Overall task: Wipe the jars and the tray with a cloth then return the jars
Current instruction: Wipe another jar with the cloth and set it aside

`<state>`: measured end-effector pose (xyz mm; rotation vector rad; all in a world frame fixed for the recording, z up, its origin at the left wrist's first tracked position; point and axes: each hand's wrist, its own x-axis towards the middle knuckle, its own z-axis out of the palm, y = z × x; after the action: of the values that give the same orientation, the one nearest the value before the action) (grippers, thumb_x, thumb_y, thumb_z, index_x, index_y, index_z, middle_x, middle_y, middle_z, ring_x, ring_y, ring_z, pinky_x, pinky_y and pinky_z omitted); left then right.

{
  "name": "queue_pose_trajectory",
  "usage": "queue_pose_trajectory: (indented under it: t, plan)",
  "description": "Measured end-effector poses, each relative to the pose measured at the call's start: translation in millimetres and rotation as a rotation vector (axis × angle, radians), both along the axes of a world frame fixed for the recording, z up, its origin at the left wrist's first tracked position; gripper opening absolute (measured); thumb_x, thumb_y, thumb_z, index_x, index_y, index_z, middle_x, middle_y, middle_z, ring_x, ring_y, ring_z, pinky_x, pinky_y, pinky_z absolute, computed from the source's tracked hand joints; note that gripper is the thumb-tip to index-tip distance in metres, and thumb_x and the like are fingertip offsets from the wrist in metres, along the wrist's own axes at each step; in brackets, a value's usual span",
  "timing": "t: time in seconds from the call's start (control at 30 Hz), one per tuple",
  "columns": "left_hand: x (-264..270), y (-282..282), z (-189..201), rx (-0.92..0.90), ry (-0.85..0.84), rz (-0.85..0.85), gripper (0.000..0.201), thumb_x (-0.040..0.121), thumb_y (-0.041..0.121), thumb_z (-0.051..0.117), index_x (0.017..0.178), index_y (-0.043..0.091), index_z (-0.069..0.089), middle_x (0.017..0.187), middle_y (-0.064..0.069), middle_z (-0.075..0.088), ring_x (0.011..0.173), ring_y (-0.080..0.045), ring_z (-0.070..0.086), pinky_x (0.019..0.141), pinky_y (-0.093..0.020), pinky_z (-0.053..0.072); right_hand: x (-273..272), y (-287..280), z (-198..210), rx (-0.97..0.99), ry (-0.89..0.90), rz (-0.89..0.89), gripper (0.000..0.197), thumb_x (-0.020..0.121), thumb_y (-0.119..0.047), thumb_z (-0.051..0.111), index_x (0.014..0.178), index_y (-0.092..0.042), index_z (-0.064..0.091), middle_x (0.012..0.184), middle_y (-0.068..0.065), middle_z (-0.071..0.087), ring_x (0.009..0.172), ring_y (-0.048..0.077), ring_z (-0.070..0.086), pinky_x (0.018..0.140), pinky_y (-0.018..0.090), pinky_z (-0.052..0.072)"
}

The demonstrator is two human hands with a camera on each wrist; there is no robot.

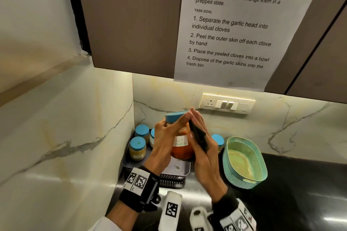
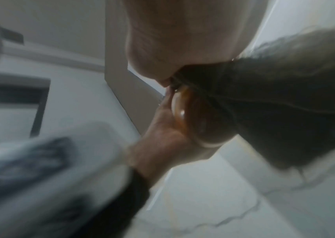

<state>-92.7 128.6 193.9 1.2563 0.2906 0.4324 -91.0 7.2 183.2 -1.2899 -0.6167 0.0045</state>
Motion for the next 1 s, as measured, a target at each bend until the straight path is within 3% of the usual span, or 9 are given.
queue_pose_trajectory:
  t: [0.07,0.13,0.27,0.33,0.43,0.53,0.7,0.83,1.0]
  plan:
    - [-4,-7,-1,-0.005,-0.001,0.002,0.093,0.045,0.081,0.087,0.108,0.014,0.071,0.088,-0.002,0.08,0.087,-0.03,0.078,0.081,-0.04,0.065,13,-2,12,-0.01,0.153,-0.032,0.03,0.108,-0.024,0.051,0.134,-0.025,0.067,0.13,0.009,0.073,0.117,0.032,0.071,0.089,0.04,0.062]
    - [-4,-11,-1,-0.025,0.001,-0.002,0.079,0.051,0.071,0.09,0.103,0.015,0.072,0.083,-0.001,0.08,0.083,-0.028,0.078,0.078,-0.039,0.066,13,-2,18,-0.004,0.156,-0.021,0.027,0.109,-0.025,0.05,0.129,-0.024,0.069,0.116,0.006,0.078,0.105,0.028,0.076,0.083,0.036,0.063]
    - [-1,-10,0,-0.047,0.003,0.013,0.108,0.031,0.088,0.085,0.103,0.009,0.071,0.083,-0.003,0.079,0.077,-0.022,0.078,0.073,-0.036,0.065,-1,-3,-10,-0.045,-0.118,-0.043,0.049,0.101,-0.033,0.057,0.149,-0.042,0.05,0.161,-0.004,0.047,0.151,0.024,0.041,0.118,0.054,0.042]
    - [-3,-16,0,-0.063,-0.003,-0.002,0.101,0.044,0.084,0.086,0.111,0.01,0.07,0.095,-0.005,0.08,0.091,-0.025,0.079,0.077,-0.037,0.064,5,-4,-17,-0.057,-0.114,-0.038,0.049,0.102,-0.033,0.056,0.149,-0.042,0.05,0.162,-0.004,0.046,0.152,0.024,0.039,0.119,0.054,0.041]
    - [-8,-22,2,-0.104,0.015,-0.019,0.078,0.072,0.067,0.084,0.124,0.012,0.067,0.113,-0.009,0.078,0.106,-0.028,0.076,0.082,-0.037,0.063,20,-11,5,0.03,0.158,-0.085,0.033,0.105,-0.02,0.056,0.137,-0.022,0.065,0.129,0.007,0.073,0.12,0.026,0.069,0.09,0.033,0.061]
    - [-8,-19,7,-0.143,0.056,-0.026,0.08,0.064,0.064,0.083,0.124,0.012,0.069,0.112,-0.011,0.079,0.104,-0.03,0.076,0.092,-0.046,0.062,31,-19,22,0.112,0.379,-0.028,0.027,0.095,-0.023,0.061,0.118,-0.02,0.074,0.106,0.008,0.08,0.098,0.025,0.075,0.076,0.032,0.062]
    - [-7,-17,13,-0.17,0.076,-0.104,0.067,0.061,0.06,0.09,0.108,0.016,0.073,0.098,-0.01,0.081,0.088,-0.029,0.078,0.085,-0.047,0.063,5,-14,16,0.084,0.188,-0.071,0.031,0.104,-0.019,0.057,0.133,-0.019,0.067,0.129,0.008,0.073,0.119,0.027,0.07,0.091,0.032,0.059]
    - [-9,-9,6,-0.133,0.056,-0.042,0.085,0.052,0.071,0.082,0.116,0.016,0.071,0.098,-0.006,0.08,0.084,-0.021,0.078,0.068,-0.033,0.062,-5,-17,2,-0.133,-0.238,0.0,0.047,0.103,-0.028,0.055,0.15,-0.035,0.052,0.164,-0.009,0.041,0.155,0.015,0.032,0.12,0.029,0.037]
    - [-12,-18,4,-0.108,0.016,-0.038,0.079,0.059,0.063,0.085,0.113,0.008,0.074,0.1,-0.014,0.08,0.089,-0.032,0.078,0.08,-0.043,0.064,16,-12,30,-0.045,0.154,-0.01,0.024,0.107,-0.023,0.055,0.12,-0.029,0.073,0.113,0.007,0.078,0.105,0.022,0.074,0.087,0.033,0.057]
